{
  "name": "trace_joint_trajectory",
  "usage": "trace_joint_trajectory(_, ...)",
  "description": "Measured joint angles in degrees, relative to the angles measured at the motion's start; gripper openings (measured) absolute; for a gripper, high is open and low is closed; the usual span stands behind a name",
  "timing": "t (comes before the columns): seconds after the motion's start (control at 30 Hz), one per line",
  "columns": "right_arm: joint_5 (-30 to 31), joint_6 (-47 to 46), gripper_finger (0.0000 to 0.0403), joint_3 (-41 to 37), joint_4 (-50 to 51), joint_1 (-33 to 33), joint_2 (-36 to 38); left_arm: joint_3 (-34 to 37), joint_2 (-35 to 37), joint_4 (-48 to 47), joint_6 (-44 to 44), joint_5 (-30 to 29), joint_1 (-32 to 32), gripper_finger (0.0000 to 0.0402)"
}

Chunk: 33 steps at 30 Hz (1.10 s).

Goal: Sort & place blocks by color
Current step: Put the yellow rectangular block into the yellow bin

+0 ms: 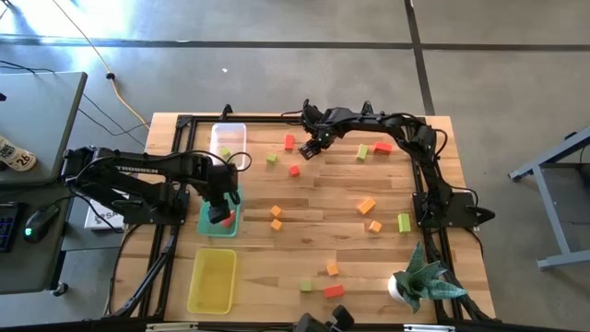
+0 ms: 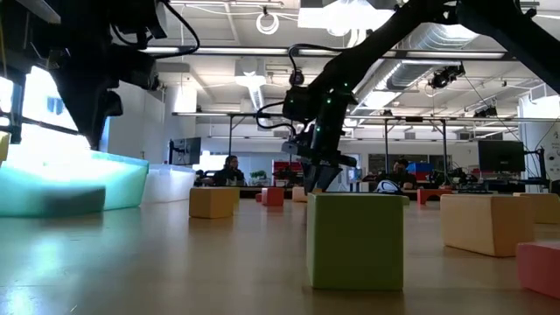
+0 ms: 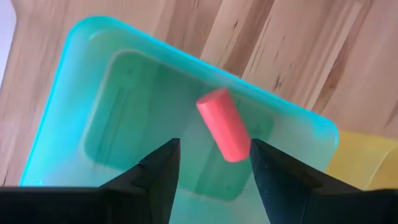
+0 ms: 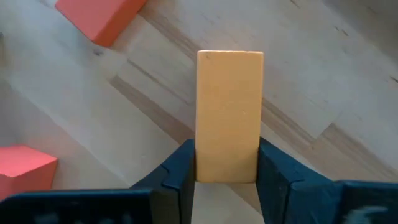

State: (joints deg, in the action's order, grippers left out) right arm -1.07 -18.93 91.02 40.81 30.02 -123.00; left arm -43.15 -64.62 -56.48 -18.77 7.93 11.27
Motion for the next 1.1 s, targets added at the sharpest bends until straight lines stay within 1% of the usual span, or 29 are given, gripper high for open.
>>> trace_joint_trajectory(0.2, -3.7, 0.55, 0.0102, 0.02, 1.08, -1.14, 0.36, -2.8, 0.01, 0.95, 0.26, 0.08, 0.0, 0.0182)
trace_joint_trajectory(0.3, -3.91, 0.42, 0.0102, -0.02, 2.05, -2.76, 1.52, -4.73, 0.02, 0.97, 1.81, 0.3, 0.0, 0.0182)
trace_joint_trajectory(0.5, -3.58, -0.34, 0.0102, -0.02, 3.62, -6.63, 6.3, -8.02, 0.02, 1.83, 6.67, -0.53, 0.0, 0.0182)
trace_joint_trajectory(0.8, -3.27, -4.17, 0.0102, -0.02, 2.25, -13.43, 14.8, -8.57, 0.02, 11.34, 12.05, -0.03, 1.07, 0.0182)
trace_joint_trajectory(1.0, -0.2, -7.81, 0.0102, -0.02, 0.59, -17.99, 20.14, -8.57, 0.02, 17.72, 14.66, 0.05, 2.74, 0.0182)
trace_joint_trajectory(1.1, 1.54, -9.11, 0.0102, -0.02, -0.67, -20.15, 22.86, -8.57, 0.02, 21.54, 14.91, 1.13, 3.48, 0.0182)
